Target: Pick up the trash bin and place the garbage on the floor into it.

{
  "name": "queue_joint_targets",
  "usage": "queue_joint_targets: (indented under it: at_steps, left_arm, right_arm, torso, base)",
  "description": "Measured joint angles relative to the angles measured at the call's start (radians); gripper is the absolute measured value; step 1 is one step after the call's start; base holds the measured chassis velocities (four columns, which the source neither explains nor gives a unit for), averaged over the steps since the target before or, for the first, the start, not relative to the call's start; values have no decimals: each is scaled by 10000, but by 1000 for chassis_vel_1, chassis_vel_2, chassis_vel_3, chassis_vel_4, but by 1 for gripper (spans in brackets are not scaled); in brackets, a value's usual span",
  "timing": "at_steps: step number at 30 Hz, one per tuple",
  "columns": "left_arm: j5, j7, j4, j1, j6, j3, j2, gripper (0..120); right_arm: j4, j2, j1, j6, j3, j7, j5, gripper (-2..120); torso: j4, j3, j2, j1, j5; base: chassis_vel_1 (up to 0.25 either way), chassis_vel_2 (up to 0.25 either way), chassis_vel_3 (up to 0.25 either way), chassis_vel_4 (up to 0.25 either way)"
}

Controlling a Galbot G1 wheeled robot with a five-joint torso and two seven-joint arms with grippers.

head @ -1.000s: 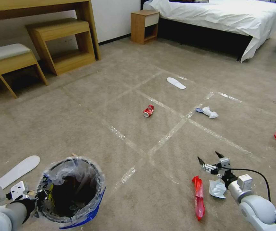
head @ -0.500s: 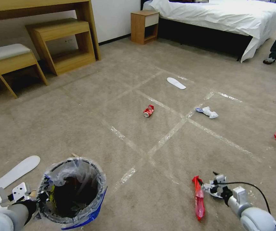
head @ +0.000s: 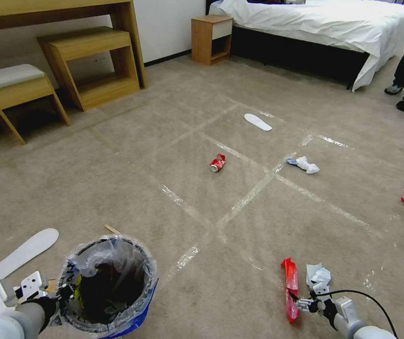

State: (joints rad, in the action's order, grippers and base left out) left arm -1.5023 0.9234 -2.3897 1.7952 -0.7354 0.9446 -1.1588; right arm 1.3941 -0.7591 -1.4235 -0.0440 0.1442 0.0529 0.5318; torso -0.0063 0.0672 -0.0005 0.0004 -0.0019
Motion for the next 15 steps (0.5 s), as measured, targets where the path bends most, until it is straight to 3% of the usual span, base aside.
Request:
queue_joint_targets:
  at_steps: [15]
  left_arm:
    - [114,-23,-57,117,0,-44,-20,0]
  right_arm:
    - [32,-406,312,-92,-55,203,139,100]
  torso:
    - [1,0,0,0,-2]
  base:
    - [0,0,0,0]
